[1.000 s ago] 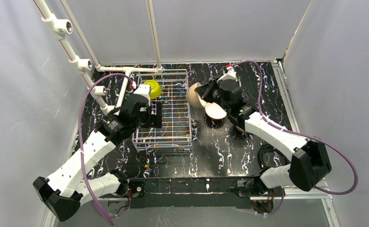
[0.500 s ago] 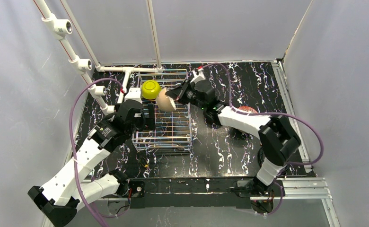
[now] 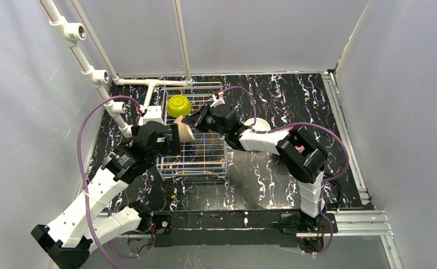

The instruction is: Load the bowls into the dish rack

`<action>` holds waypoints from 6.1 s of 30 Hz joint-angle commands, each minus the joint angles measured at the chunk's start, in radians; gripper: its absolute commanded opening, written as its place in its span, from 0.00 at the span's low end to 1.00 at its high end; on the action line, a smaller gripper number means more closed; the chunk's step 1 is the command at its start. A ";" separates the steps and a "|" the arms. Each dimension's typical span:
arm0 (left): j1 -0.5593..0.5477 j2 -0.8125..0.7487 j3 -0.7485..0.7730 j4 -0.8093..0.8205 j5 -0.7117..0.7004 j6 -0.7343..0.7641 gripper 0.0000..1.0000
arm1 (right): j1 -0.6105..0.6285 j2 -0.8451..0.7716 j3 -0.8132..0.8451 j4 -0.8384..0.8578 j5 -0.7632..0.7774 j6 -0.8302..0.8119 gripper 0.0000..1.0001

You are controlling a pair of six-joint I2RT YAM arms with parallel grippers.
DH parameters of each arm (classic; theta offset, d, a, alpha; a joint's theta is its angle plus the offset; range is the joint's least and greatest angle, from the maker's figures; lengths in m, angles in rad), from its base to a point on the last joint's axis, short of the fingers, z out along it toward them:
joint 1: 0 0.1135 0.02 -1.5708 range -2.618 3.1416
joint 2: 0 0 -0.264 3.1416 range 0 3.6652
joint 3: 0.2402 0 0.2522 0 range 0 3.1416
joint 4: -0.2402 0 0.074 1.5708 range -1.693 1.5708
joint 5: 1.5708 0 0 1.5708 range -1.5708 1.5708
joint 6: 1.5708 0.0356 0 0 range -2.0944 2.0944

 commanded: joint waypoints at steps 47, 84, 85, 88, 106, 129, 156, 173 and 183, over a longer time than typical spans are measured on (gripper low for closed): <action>-0.004 0.023 0.004 -0.025 -0.010 -0.048 0.98 | -0.035 -0.157 -0.358 0.183 0.282 0.174 0.01; -0.003 0.034 -0.001 -0.025 -0.012 -0.061 0.98 | -0.035 -0.243 -0.397 0.018 0.394 0.066 0.26; -0.003 0.038 -0.001 -0.025 -0.010 -0.061 0.98 | -0.033 -0.248 -0.390 0.009 0.397 0.053 0.27; -0.004 0.043 0.002 -0.025 -0.007 -0.066 0.98 | -0.033 -0.259 -0.372 -0.005 0.395 0.018 0.28; -0.004 -0.013 -0.003 -0.027 -0.073 -0.037 0.98 | 0.010 -0.321 0.021 -0.482 0.297 -0.490 0.82; -0.004 -0.176 -0.169 -0.086 0.019 -0.315 0.98 | 0.219 0.010 0.406 -0.925 0.631 -0.602 0.99; -0.004 -0.241 -0.272 -0.126 -0.111 -0.482 0.98 | 0.088 0.117 0.389 -0.727 0.733 -0.674 0.77; -0.004 -0.225 -0.189 -0.126 -0.130 -0.410 0.98 | 0.001 0.234 0.465 -0.591 0.627 -0.752 0.76; -0.004 -0.232 -0.161 -0.125 -0.142 -0.373 0.98 | -0.017 0.285 0.537 -0.663 0.683 -0.731 0.81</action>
